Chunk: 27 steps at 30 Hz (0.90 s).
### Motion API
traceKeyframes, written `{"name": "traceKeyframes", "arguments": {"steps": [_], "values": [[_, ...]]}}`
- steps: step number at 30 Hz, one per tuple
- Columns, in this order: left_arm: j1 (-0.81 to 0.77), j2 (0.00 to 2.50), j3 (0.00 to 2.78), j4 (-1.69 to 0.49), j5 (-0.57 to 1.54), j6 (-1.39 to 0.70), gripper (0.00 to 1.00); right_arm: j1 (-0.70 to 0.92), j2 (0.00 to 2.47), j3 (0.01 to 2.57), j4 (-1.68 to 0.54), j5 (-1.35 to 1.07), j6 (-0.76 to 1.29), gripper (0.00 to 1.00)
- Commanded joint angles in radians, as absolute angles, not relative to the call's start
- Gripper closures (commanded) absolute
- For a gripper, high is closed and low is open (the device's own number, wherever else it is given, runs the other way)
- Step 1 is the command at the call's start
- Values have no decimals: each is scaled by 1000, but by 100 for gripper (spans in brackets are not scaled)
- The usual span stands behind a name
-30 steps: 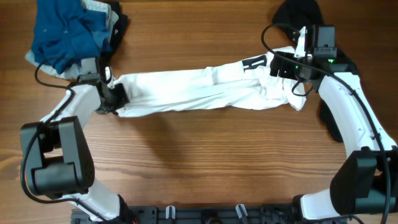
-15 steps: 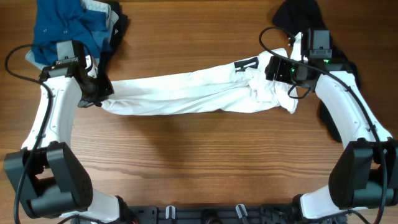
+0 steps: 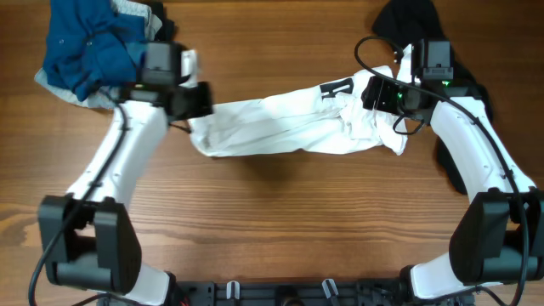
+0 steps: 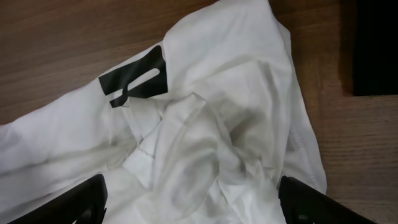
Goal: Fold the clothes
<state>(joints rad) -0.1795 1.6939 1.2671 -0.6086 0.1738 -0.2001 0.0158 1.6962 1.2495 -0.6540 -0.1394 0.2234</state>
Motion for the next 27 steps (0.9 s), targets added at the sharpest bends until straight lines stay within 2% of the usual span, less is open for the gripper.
{"name": "traceKeyframes", "arguments": {"steps": [1, 7, 17, 18, 19, 21, 22, 27], "values": [[-279, 1689, 1285, -550, 220, -248, 96, 14, 1710, 1235, -652, -159, 238, 11], [-381, 1733, 1285, -477, 220, -279, 96, 14, 1710, 1235, -652, -159, 238, 11], [-464, 1831, 1285, -406, 221, -301, 95, 14, 1710, 1235, -652, -158, 236, 11], [-474, 1835, 1285, -399, 220, -301, 91, 14, 1710, 1235, -651, -158, 236, 11], [-479, 1837, 1285, -394, 220, -301, 75, 14, 1710, 1235, -651, -158, 237, 11], [-490, 1839, 1285, -381, 220, -300, 15, 14, 1710, 1235, -648, -158, 239, 11], [-493, 1839, 1285, -376, 220, -300, 0, 14, 1710, 1235, -648, -159, 239, 11], [-491, 1839, 1285, -370, 220, -300, 0, 4, 1711, 1235, -636, -154, 235, 7]]}}
